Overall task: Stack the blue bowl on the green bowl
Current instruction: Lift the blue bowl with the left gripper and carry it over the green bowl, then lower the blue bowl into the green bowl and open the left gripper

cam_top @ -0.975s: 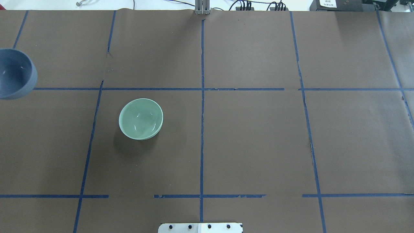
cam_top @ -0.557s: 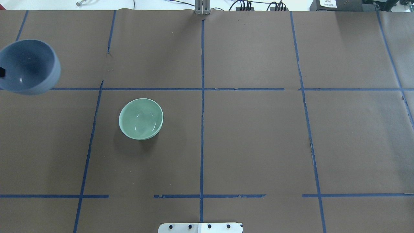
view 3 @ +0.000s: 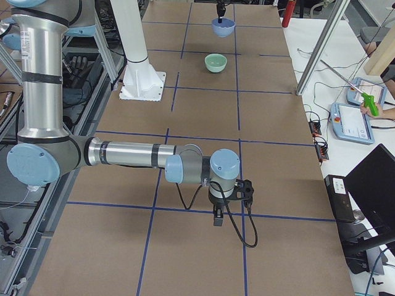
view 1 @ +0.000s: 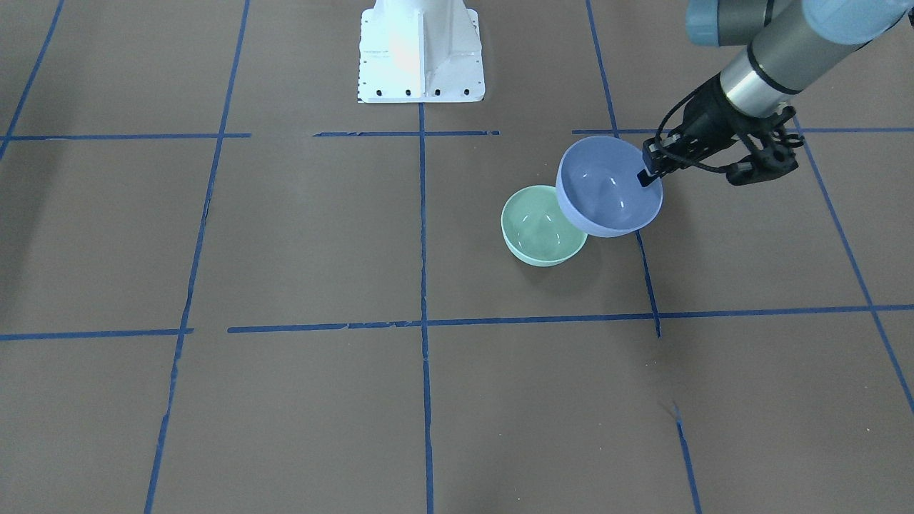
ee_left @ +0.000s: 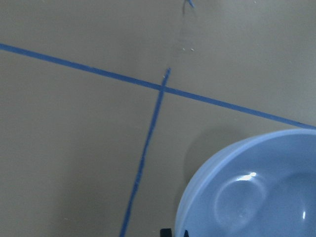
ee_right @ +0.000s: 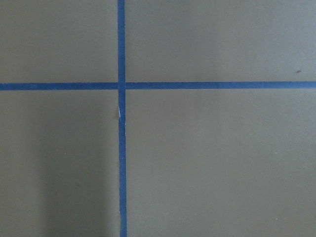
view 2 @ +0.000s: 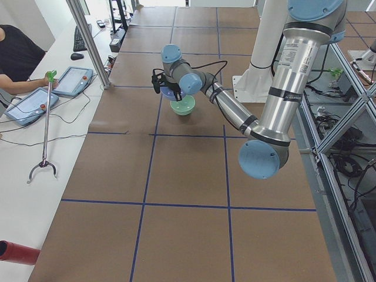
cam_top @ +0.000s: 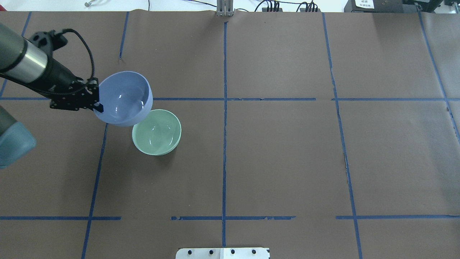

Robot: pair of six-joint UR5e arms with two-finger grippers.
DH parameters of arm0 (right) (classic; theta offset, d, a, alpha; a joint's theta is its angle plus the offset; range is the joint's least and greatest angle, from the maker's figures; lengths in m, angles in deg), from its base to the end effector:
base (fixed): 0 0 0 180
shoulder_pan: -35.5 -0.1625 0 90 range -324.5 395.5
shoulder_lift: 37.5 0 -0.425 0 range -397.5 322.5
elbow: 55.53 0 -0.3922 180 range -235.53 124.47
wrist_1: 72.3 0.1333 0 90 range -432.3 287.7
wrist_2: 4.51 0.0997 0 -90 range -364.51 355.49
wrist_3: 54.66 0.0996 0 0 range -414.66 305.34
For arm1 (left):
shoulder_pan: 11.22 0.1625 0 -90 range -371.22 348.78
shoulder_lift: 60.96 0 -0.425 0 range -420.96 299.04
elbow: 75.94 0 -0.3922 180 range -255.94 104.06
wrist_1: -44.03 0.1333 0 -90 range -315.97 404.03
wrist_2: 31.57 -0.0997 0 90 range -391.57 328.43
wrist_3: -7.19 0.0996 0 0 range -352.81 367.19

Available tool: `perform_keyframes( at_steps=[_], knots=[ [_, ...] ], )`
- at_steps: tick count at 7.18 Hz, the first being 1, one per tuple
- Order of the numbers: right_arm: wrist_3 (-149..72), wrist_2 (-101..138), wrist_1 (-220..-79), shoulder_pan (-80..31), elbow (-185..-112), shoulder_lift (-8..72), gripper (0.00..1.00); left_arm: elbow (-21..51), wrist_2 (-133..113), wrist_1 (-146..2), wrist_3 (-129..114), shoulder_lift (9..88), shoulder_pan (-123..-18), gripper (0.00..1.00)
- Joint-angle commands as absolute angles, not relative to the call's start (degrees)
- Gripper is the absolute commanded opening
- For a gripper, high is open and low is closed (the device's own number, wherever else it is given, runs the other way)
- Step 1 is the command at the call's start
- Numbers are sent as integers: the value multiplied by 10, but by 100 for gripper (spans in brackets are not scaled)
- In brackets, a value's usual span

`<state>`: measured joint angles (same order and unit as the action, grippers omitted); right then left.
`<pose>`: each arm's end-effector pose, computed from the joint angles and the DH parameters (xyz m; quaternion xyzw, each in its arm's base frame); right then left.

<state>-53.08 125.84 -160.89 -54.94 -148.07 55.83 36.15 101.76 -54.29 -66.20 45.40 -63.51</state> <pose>0.0724 -0.4674 0.6670 0.0016 -0.3449 0.0147 0.9385 0.2838 -0.4732 0.3034 -0.0708 0.4959 -0.1218 0.8569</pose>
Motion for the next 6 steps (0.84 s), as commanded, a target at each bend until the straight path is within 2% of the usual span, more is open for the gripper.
perform_keyframes(
  at_steps=[1,5,6],
  knots=[
    [-531,1258,-1609,-549,-1481,558,100,335,983,-590,-713,464,-588,0],
    [-531,1258,-1609,-549,-1481,558,100,308,972,-621,-725,464,-560,0],
    [-531,1258,-1609,-549,-1481,558,100,305,972,-628,-720,464,-557,35]
  ],
)
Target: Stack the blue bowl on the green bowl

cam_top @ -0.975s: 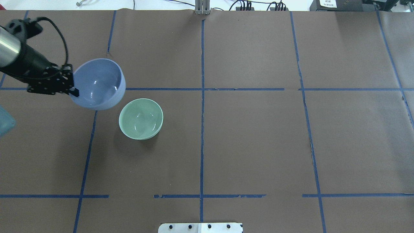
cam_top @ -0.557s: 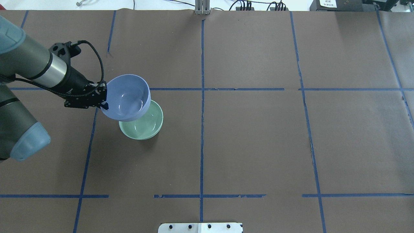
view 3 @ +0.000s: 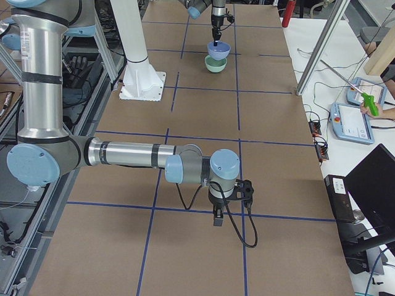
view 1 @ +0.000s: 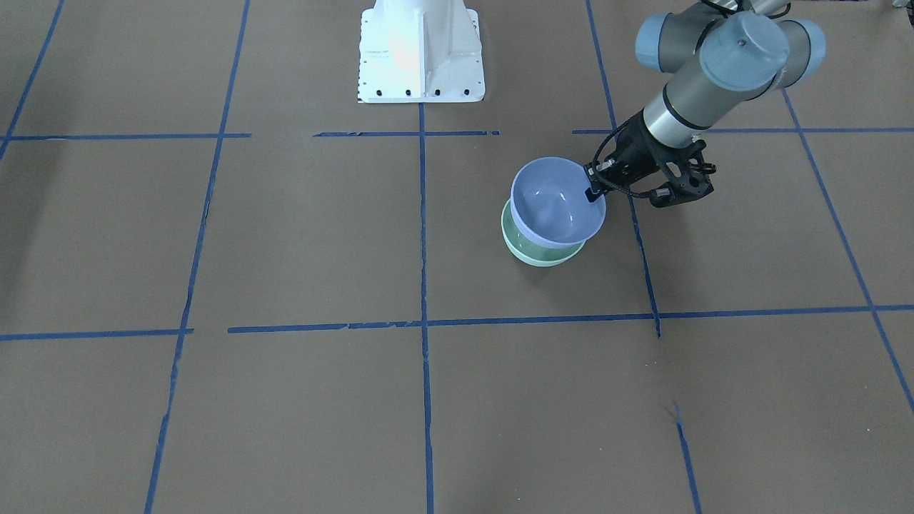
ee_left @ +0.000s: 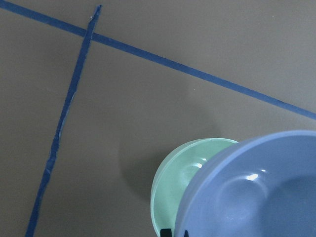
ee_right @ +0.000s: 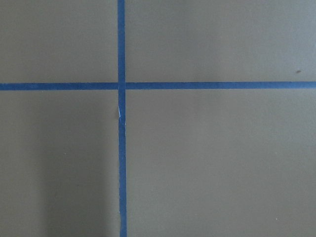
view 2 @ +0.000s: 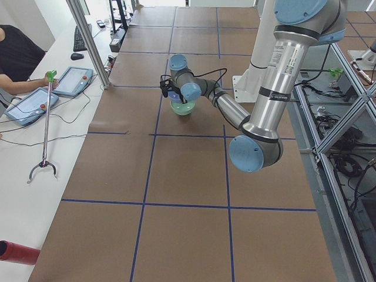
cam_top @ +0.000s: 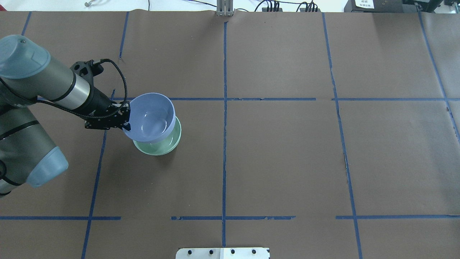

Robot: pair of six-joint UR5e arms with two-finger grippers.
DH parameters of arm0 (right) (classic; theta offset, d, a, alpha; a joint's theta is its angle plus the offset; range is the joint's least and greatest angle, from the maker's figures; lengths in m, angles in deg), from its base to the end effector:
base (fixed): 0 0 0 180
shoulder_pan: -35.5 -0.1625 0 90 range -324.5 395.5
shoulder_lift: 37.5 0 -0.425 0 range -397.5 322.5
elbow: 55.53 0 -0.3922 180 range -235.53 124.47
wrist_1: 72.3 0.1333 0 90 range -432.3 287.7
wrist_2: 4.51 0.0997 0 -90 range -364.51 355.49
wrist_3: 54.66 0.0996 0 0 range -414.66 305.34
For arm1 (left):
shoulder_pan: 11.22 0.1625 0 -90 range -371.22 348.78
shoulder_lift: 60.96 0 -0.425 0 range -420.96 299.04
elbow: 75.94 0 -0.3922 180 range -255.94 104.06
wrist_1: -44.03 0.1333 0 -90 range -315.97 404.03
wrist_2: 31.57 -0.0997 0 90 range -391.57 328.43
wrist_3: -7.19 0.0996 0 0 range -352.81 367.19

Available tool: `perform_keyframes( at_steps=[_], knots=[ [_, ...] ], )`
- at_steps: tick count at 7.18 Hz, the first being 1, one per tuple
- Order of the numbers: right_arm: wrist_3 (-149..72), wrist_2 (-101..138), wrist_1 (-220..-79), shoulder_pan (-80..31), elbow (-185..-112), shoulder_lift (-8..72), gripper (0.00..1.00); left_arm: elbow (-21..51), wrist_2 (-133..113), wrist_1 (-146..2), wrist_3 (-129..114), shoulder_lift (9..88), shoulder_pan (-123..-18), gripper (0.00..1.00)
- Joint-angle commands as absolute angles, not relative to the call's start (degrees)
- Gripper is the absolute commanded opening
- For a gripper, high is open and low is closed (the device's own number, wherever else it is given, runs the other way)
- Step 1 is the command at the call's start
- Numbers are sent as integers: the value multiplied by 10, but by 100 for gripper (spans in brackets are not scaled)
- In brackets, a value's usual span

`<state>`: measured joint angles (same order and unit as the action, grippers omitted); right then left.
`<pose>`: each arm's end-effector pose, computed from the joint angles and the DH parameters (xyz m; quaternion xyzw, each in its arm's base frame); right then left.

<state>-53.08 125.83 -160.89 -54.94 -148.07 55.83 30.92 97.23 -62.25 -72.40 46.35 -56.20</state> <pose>0.0724 -0.4674 0.6670 0.0016 -0.3448 0.0147 0.9385 0.3561 -0.4561 0.3205 -0.0792 0.4956 -0.1184 0.8568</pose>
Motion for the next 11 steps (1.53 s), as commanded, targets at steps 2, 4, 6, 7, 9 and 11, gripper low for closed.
perform_keyframes(
  at_steps=[2,4,6,7,9,11],
  knots=[
    [-531,1259,-1609,-549,-1481,558,100,299,975,-658,-720,460,-557,100],
    [-531,1258,-1609,-549,-1481,558,100,309,975,-657,-719,458,-559,100],
    [-531,1258,-1609,-549,-1481,558,100,336,975,-650,-717,457,-591,100],
    [-531,1258,-1609,-549,-1481,558,100,342,975,-648,-669,457,-648,100],
    [-531,1258,-1610,-549,-1481,558,100,341,975,-588,-456,450,-721,100],
    [-531,1258,-1609,-549,-1481,558,100,340,975,-520,-250,427,-781,100]
  ],
)
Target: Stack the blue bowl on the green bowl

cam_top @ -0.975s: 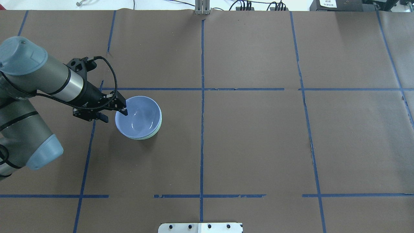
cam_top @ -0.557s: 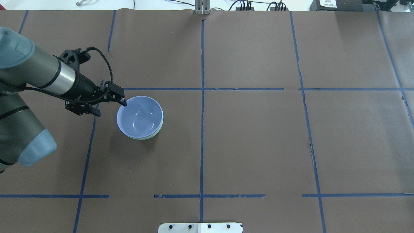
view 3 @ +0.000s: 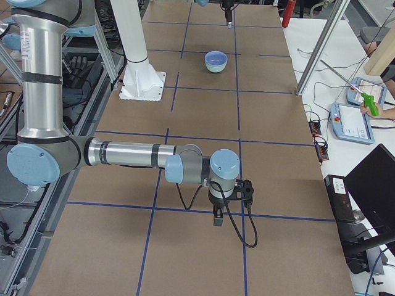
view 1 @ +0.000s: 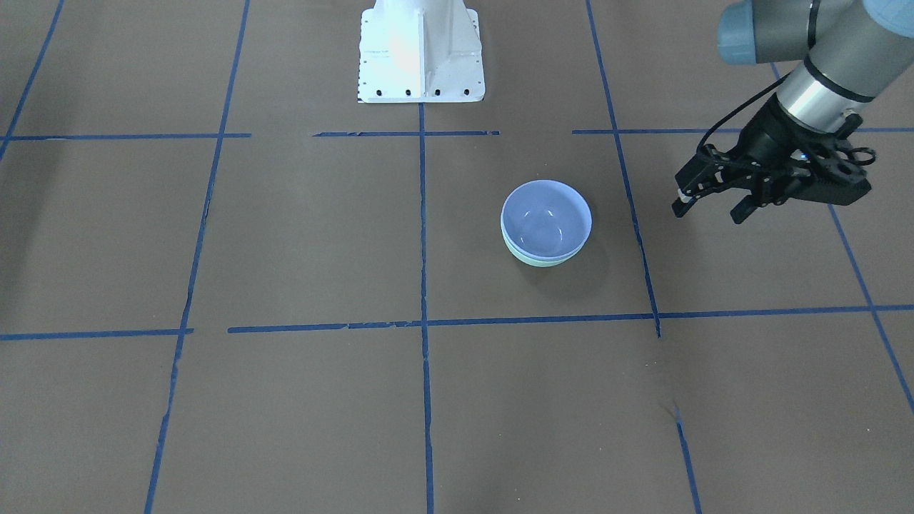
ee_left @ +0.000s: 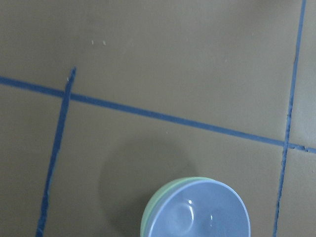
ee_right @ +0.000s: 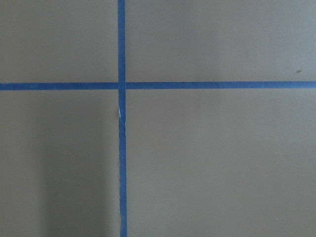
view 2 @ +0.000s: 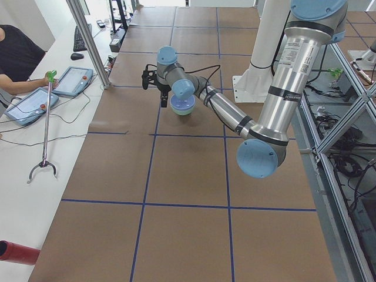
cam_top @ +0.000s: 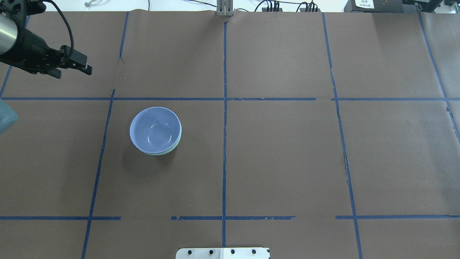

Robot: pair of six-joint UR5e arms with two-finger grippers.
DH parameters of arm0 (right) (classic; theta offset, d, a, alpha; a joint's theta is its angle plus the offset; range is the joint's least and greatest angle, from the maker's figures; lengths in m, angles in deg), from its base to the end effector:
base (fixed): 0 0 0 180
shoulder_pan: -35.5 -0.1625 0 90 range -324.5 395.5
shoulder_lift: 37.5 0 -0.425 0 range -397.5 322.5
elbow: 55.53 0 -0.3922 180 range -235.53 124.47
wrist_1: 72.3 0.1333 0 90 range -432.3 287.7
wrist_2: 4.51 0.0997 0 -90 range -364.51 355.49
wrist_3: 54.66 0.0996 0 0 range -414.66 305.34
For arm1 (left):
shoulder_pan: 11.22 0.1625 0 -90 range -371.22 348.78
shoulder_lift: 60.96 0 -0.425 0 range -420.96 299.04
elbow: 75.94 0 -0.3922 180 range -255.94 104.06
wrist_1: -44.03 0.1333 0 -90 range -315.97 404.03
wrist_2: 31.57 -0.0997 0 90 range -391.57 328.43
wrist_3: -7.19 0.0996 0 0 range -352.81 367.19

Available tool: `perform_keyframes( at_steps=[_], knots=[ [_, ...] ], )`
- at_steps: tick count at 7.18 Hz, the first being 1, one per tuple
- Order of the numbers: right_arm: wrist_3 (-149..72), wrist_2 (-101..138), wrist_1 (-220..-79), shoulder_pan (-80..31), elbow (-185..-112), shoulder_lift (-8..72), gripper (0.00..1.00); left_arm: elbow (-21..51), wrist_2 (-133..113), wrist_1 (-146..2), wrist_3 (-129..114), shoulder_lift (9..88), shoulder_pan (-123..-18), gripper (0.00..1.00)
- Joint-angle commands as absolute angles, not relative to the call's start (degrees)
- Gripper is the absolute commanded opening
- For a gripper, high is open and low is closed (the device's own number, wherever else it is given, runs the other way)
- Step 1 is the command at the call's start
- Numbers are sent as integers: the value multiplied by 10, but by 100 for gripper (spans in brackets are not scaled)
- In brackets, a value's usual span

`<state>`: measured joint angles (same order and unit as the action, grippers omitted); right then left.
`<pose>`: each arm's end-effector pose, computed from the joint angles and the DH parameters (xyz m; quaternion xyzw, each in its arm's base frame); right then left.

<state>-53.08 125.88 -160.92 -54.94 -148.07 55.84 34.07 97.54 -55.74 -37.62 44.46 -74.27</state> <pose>0.0724 -0.4673 0.6671 0.0013 -0.3452 0.0148 0.9384 0.1899 -0.5290 0.3286 0.1123 0.4626 -0.0080 0.8794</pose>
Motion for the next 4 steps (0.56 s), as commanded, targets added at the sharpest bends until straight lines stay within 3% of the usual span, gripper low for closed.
perform_keyframes(
  at_steps=[1,4],
  knots=[
    [-531,1259,-1609,-549,-1481,558,100,336,976,-520,-149,397,-825,100],
    [-531,1258,-1609,-549,-1481,558,100,314,995,-495,-3,312,-939,100]
  ],
)
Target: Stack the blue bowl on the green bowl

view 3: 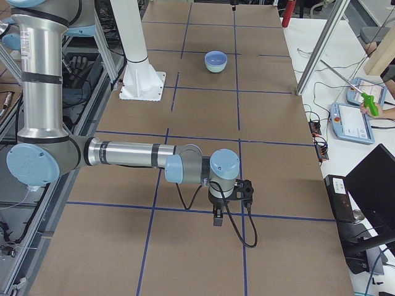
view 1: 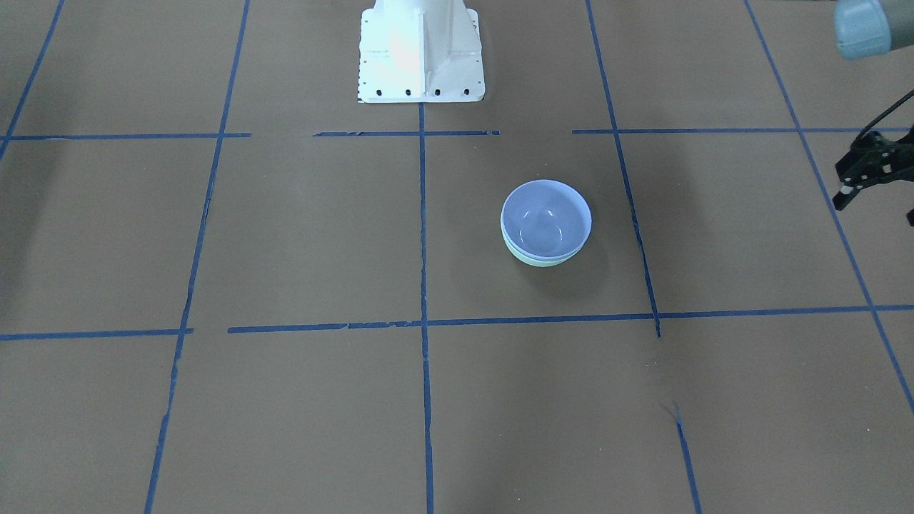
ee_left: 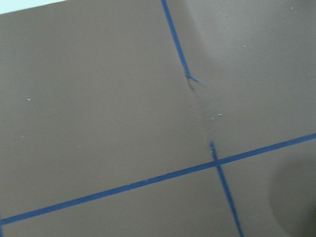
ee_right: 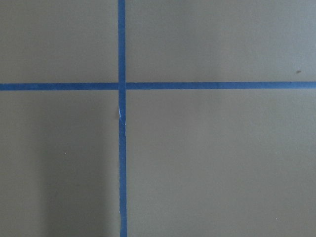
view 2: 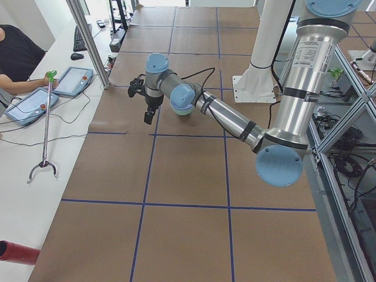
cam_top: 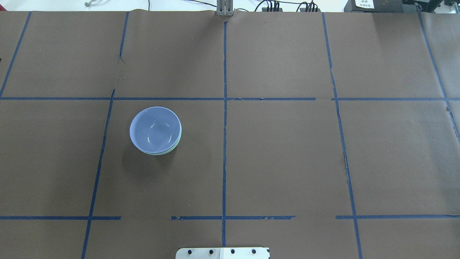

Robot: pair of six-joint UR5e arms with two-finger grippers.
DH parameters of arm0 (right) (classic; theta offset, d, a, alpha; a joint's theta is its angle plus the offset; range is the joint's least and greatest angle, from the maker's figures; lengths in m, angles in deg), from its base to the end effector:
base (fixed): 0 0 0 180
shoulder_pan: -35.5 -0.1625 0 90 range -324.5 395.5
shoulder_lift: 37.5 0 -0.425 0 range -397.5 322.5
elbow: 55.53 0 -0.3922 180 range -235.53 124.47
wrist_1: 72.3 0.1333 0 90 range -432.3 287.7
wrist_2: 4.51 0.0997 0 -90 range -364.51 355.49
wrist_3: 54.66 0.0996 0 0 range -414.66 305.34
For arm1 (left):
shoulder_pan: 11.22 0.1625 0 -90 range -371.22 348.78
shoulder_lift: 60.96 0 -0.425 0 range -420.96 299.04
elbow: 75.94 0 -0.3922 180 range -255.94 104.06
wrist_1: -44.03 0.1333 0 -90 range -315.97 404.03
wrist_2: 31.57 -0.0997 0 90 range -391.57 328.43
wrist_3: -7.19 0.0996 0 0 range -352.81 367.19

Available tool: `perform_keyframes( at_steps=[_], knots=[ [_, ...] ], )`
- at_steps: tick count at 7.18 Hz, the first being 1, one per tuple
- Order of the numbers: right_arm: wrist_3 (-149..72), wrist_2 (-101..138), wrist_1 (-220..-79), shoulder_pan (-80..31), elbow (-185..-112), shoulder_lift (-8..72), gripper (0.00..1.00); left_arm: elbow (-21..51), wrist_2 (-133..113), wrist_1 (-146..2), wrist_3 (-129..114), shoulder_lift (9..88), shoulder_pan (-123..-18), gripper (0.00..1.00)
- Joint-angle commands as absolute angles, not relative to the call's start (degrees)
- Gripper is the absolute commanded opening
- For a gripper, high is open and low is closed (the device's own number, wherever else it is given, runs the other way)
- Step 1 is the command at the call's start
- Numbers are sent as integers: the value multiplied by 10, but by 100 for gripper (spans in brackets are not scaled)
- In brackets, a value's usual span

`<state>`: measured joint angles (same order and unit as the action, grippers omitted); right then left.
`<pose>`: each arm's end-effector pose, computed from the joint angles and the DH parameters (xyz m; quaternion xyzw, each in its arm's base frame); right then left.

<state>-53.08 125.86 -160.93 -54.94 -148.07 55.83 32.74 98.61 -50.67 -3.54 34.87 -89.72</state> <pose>0.0724 -0.4674 0.6671 0.0013 -0.3451 0.0148 0.9385 0.0369 -0.5274 0.4404 0.1683 0.3718 0.0927 0.9082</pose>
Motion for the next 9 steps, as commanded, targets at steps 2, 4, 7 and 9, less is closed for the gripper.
perform_keyframes(
  at_steps=[2,4,7,9],
  knots=[
    [-531,1258,-1609,-549,-1481,558,100,234,997,-506,59,263,-985,100],
    [-531,1258,-1609,-549,-1481,558,100,207,997,-498,76,256,-1007,100],
    [-531,1258,-1609,-549,-1481,558,100,207,1025,-493,74,236,-1008,100],
    [-531,1258,-1610,-549,-1481,558,100,207,1028,-492,74,236,-1008,100]
  ],
)
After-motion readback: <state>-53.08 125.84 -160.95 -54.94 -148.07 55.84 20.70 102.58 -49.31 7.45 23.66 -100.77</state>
